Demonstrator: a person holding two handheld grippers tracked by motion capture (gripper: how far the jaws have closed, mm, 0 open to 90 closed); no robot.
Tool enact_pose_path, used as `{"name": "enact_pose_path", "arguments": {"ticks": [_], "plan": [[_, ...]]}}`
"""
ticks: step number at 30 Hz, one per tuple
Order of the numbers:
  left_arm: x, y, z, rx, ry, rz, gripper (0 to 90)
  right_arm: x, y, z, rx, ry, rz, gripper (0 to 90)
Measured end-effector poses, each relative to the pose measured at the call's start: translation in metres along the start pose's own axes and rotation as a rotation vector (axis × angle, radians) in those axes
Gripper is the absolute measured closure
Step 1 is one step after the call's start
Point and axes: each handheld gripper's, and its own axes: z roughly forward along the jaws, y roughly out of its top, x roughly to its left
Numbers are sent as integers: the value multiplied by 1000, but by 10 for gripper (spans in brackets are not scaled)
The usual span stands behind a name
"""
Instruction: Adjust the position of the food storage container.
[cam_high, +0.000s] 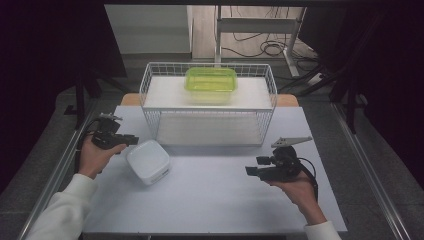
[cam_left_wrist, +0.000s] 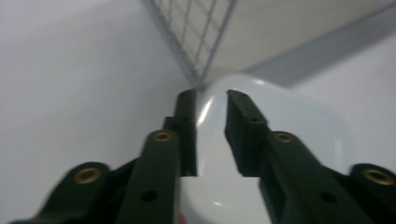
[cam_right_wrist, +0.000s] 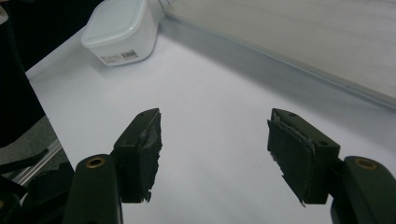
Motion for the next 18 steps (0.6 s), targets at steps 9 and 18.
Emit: {"name": "enact_pose_path", "arguments": {"ticks": [9,18], "plan": [[13,-6,11,77,41,23,887,-3,-3,1,3,-9,13,349],[22,-15,18,119,49,18,896,-2,-3,3,7,-10,13,348]]}}
